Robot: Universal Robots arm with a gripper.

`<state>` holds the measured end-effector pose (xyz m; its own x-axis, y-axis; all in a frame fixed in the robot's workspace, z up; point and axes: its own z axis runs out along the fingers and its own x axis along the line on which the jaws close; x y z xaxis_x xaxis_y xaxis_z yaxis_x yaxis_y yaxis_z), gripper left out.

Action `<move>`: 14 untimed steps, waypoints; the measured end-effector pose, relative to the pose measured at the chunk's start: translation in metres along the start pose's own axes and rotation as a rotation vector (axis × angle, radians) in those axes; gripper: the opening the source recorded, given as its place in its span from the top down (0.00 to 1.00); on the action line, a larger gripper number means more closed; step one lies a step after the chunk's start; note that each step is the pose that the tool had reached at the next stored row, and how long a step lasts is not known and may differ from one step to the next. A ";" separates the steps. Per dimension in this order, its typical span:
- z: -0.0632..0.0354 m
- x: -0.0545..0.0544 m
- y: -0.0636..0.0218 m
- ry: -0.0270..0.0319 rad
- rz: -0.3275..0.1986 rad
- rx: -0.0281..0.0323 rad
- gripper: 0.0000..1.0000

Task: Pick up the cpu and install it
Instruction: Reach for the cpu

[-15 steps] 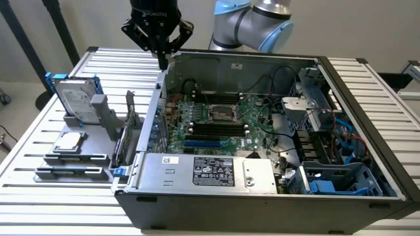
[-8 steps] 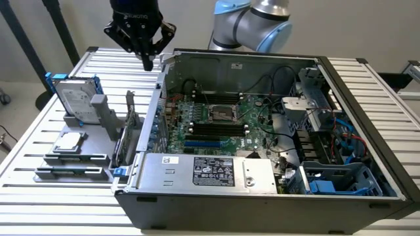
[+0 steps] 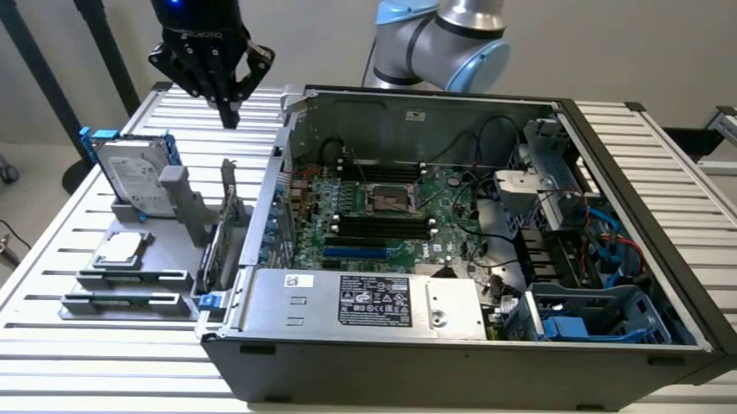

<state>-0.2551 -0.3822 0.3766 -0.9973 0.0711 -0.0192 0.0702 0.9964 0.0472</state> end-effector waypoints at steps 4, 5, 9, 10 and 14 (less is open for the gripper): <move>0.0040 0.018 -0.0007 0.0001 0.000 0.0015 0.89; 0.0050 0.023 -0.0009 0.0001 0.000 0.0019 0.89; 0.0089 0.041 -0.0016 0.0009 0.000 0.0032 0.89; 0.0098 0.046 -0.0018 0.0011 0.000 0.0035 0.89; 0.0135 0.064 -0.0025 0.0021 0.000 0.0049 0.89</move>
<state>-0.3186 -0.3795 0.3618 -0.9973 0.0711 -0.0170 0.0703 0.9966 0.0423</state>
